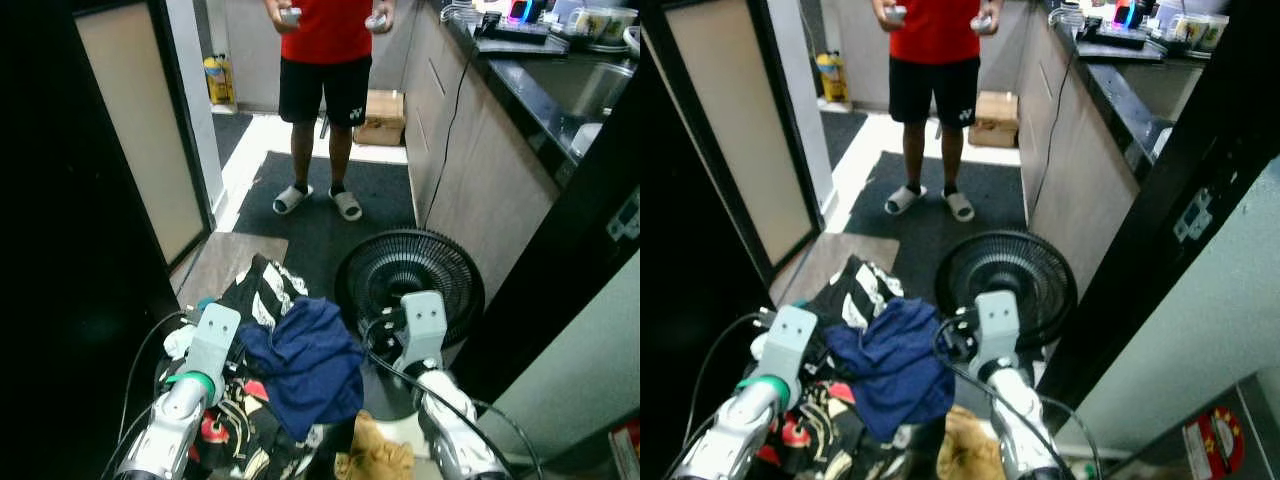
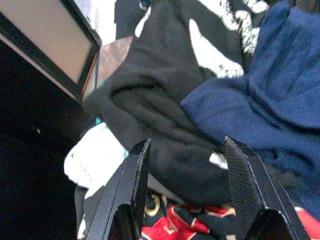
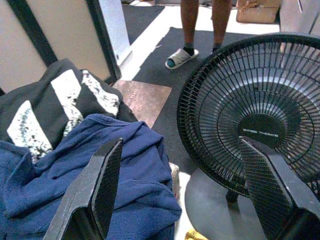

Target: Clothes washing

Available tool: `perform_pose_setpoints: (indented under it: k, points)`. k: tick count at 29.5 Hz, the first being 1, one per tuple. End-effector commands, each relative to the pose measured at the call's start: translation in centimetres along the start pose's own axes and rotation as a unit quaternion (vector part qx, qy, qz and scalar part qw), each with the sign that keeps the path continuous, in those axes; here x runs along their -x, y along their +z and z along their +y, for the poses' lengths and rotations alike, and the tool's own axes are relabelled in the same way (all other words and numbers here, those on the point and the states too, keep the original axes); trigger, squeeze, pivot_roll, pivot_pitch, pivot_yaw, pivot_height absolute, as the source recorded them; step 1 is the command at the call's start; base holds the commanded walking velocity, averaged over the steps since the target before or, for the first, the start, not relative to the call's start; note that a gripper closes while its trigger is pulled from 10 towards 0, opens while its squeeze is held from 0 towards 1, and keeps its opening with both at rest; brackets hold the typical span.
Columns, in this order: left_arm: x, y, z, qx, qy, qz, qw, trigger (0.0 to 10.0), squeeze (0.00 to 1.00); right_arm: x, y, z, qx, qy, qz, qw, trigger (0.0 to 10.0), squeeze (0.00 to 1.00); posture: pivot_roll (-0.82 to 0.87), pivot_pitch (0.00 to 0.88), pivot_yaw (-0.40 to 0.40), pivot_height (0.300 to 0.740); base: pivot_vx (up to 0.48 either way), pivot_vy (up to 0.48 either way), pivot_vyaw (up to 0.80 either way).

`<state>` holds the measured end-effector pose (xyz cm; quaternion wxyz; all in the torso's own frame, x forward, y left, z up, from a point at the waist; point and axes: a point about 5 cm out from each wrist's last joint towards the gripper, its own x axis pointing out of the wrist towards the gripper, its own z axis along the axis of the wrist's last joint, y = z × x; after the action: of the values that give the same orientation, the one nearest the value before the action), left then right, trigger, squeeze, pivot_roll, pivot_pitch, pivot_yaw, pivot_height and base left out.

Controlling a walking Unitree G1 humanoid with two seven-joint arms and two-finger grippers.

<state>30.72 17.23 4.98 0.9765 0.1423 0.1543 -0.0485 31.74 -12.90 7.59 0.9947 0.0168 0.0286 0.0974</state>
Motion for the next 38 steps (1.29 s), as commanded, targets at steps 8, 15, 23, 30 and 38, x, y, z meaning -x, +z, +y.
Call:
perform_pose_setpoints:
  k: [8,15,23,30,38]
  points:
    - [-1.1,2.9,-0.3,-0.016,-0.018,-0.039,0.999,10.0,0.0,-0.4,0.8,1.1,-0.01,0.028,-0.025,0.999,10.0,0.0,0.01,0.156,0.101,0.74,0.0,0.0,0.0]
    - [-1.9,5.5,-1.0,-0.027,-0.034,-0.082,0.996,10.0,0.0,-0.5,1.7,0.7,-0.015,0.013,-0.044,0.999,10.0,0.0,0.0,0.152,0.121,0.74,0.0,0.0,0.0]
    - [-2.4,8.2,-0.1,0.001,0.0,-0.121,0.993,10.0,0.0,-0.6,2.3,0.7,0.004,0.038,-0.05,0.998,10.0,0.0,0.0,0.144,0.044,0.74,0.0,0.0,0.0]
    - [-1.9,8.7,1.2,0.026,0.036,-0.139,0.989,10.0,0.0,-1.1,2.6,1.8,0.022,0.082,-0.045,0.995,10.0,0.0,0.06,0.13,-0.047,0.74,0.0,0.0,0.0]
    - [0.0,7.6,3.1,0.045,0.094,-0.147,0.984,10.0,0.0,-3.0,4.1,4.9,0.036,0.157,-0.048,0.986,10.0,0.0,0.13,0.133,-0.14,0.74,0.0,0.0,0.0]
